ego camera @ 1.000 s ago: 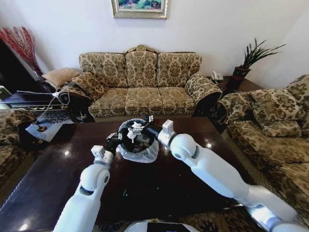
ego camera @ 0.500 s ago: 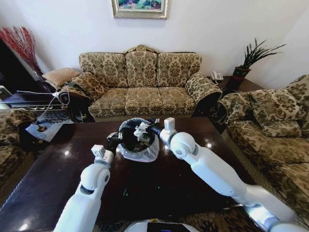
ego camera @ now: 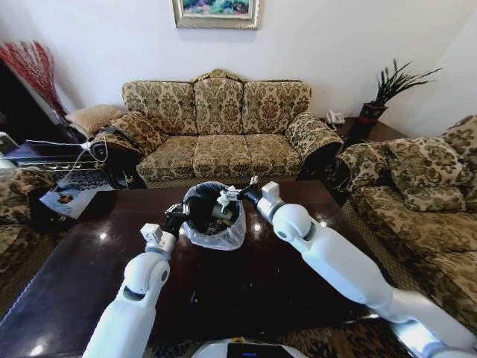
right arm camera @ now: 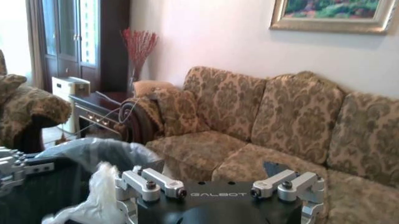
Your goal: Move to the front of the table and place the trash on the table into the trash bin.
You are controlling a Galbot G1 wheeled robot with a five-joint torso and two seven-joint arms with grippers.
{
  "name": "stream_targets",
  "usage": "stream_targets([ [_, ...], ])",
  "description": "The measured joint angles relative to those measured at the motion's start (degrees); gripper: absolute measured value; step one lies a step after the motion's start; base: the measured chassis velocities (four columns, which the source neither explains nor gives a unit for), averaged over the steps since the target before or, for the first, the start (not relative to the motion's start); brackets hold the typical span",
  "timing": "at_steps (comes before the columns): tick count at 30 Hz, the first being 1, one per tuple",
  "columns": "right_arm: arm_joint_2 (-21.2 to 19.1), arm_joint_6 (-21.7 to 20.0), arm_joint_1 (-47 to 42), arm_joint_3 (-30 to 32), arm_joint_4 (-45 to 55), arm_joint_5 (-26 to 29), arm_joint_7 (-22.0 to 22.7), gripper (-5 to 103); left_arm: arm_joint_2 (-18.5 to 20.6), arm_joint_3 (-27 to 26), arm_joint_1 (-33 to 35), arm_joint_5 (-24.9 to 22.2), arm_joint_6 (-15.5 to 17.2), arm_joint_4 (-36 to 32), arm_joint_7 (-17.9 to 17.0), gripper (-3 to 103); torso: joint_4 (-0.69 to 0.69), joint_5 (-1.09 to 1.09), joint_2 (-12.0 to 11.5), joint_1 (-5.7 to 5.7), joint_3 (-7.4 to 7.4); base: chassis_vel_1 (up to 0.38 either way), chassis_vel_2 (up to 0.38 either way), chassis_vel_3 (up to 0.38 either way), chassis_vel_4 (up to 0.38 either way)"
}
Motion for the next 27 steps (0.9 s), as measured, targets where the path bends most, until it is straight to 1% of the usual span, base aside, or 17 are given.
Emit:
stream_targets([
  [4,-0.3,0.54,0.65,0.75,0.47,-0.18,-0.34,100,-0.13,0.29,-0.01,0.12,0.0,-0.03,0.06,3,0.0,-0.01,0.0,0.0,0.0,0.0,0.0,0.0,0.0],
  [14,2.49,1.33,3.18,-0.68,0.16,0.56,-0.83,100,-0.42,0.31,0.23,0.39,0.0,-0.26,0.11,3,0.01,-0.01,0.0,0.0,0.0,0.0,0.0,0.0,0.0],
  [16,2.81,2.52,3.43,-0.55,-0.07,1.2,-0.8,100,-0.43,0.19,0.32,0.39,0.04,-0.31,0.1,3,0.02,-0.01,0.0,0.0,0.0,0.0,0.0,0.0,0.0],
  [18,2.76,2.82,3.42,-0.48,-0.03,1.33,-0.79,100,-0.43,0.17,0.35,0.39,0.05,-0.33,0.09,3,0.02,-0.01,0.0,0.0,0.0,0.0,0.0,0.0,0.0],
  [21,1.21,4.84,1.52,0.63,2.51,1.8,-0.88,100,-0.29,-0.12,0.5,0.39,0.18,-0.41,-0.02,3,0.01,-0.01,0.0,0.01,0.0,0.0,0.0,0.0,0.0],
  [24,0.13,4.8,0.27,1.13,4.39,1.81,-0.88,100,0.01,-0.19,0.48,0.37,0.3,-0.41,-0.04,3,0.0,0.0,0.0,0.0,0.0,0.0,0.0,0.0,0.0],
  [25,-1.13,4.12,-0.8,1.6,6.5,1.74,-0.87,100,0.33,-0.27,0.34,0.3,0.45,-0.4,-0.05,3,0.0,0.0,0.0,0.0,0.0,0.0,0.0,0.0,0.0],
  [27,-1.51,3.93,-0.99,1.67,7.15,1.69,-0.88,100,0.4,-0.29,0.3,0.26,0.51,-0.41,-0.05,3,0.0,0.0,0.0,0.0,0.0,0.0,0.0,0.0,0.0],
])
